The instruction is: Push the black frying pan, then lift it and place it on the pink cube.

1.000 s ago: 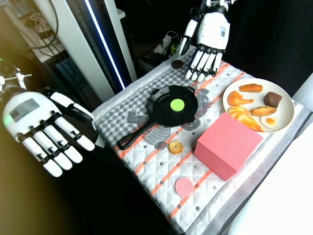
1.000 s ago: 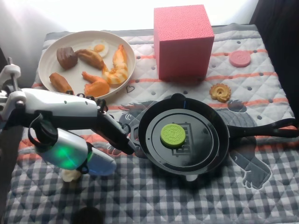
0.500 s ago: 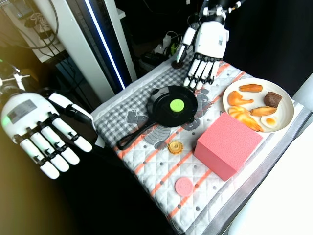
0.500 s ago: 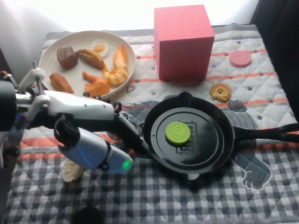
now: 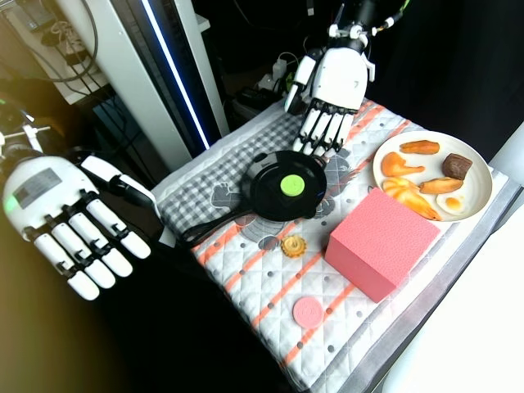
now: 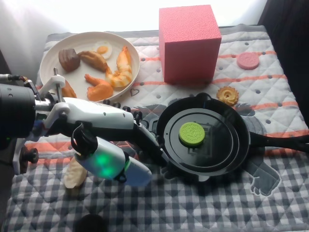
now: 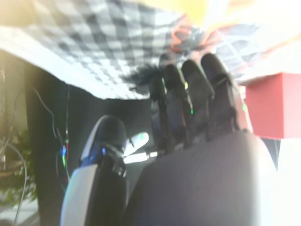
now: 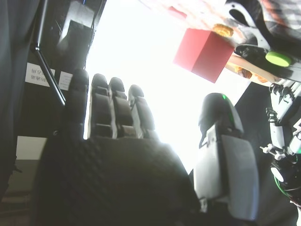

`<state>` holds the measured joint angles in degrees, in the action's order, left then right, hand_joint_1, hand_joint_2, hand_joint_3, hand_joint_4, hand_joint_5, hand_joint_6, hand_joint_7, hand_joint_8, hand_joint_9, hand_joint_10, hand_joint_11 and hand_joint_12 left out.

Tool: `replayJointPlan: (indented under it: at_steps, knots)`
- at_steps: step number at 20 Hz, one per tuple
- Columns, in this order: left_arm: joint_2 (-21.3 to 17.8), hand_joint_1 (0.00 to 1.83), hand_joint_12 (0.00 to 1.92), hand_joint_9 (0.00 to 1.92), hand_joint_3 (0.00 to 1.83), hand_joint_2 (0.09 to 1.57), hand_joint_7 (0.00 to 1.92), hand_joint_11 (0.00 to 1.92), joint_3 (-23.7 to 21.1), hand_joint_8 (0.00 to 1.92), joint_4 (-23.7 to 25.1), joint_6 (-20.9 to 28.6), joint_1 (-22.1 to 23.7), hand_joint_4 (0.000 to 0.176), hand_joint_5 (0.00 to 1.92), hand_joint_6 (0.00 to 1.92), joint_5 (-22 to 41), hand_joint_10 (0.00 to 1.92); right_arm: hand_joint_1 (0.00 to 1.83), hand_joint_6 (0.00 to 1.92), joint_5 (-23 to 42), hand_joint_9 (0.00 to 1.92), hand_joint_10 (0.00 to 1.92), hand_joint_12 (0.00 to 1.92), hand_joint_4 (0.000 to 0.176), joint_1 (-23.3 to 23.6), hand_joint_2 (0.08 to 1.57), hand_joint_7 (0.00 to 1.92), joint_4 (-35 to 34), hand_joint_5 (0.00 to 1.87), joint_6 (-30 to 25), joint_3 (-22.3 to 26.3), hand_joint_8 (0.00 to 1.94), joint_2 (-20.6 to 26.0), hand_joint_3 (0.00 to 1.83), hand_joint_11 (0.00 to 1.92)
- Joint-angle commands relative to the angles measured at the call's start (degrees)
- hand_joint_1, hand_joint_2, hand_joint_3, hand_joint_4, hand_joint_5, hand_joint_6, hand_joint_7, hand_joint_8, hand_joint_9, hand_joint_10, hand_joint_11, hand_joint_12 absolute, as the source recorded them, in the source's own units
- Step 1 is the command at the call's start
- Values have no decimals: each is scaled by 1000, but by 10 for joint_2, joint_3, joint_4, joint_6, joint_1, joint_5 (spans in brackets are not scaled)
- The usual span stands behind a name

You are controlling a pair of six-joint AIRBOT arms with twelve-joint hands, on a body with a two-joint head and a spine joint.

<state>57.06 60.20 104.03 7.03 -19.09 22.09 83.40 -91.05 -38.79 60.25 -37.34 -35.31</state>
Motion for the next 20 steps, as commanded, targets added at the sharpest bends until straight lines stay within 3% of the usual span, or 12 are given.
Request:
replayJointPlan:
  at_steps: [1,2,4,5,11,12,14,15,17,18,19,20]
  knots:
    - [4,408,949,285,0,1262,457,0,1,0,-20,-3,5,10,546,3,5,296,195,0,74,0,0,0,51,2,1226,0,-3,0,-1,-4,0,1,4,0]
    - [8,454,896,290,0,1264,450,0,2,0,-22,-5,7,0,559,7,10,265,200,0,74,0,0,0,58,1,1223,0,-3,0,-1,-4,0,1,2,0]
    - [14,330,800,275,7,1309,418,0,2,0,-23,-11,11,20,529,1,20,222,195,0,74,0,0,0,55,1,1212,0,-3,0,-1,-4,0,1,0,0]
    - [17,307,745,270,8,1336,408,0,2,0,-24,-12,13,9,517,0,24,206,184,0,74,0,0,0,58,1,1213,0,-3,0,-1,-4,0,1,0,0]
    - [34,244,648,305,0,1339,424,0,6,10,-38,-31,20,14,470,15,43,89,190,0,74,0,0,0,58,1,1217,0,-3,0,-1,-4,0,0,0,0]
    - [37,248,606,302,0,1334,425,0,7,9,-38,-31,21,18,491,23,46,80,181,0,74,0,0,0,65,1,1213,0,-3,0,-1,-4,0,0,0,0]
    - [44,212,657,320,0,1333,440,0,9,14,-40,-33,21,22,504,30,51,93,198,0,74,0,0,0,49,1,1214,0,-3,0,-1,-4,0,0,0,0]
    - [49,160,474,265,0,1339,374,0,11,12,-43,-37,21,40,459,11,52,79,201,0,74,0,0,0,47,1,1216,0,-3,0,-1,-4,0,0,0,0]
    - [60,182,460,252,0,1331,370,0,17,10,-51,-45,22,42,457,10,55,72,204,0,74,0,0,0,51,1,1212,0,-3,0,-1,-4,0,0,0,0]
    - [65,276,488,263,0,1327,415,0,18,21,-54,-50,24,28,486,25,57,56,206,0,74,0,0,0,47,1,1216,0,-3,0,-1,-4,0,0,0,0]
    - [67,276,488,263,0,1327,415,0,19,21,-55,-52,25,28,486,25,57,56,206,0,74,0,0,0,47,1,1216,0,-3,0,-1,-4,0,0,0,0]
    - [74,230,542,302,3,1334,424,0,21,12,-59,-57,26,43,487,28,60,56,184,0,74,0,0,0,50,1,1214,0,-3,0,-1,-4,0,0,0,0]
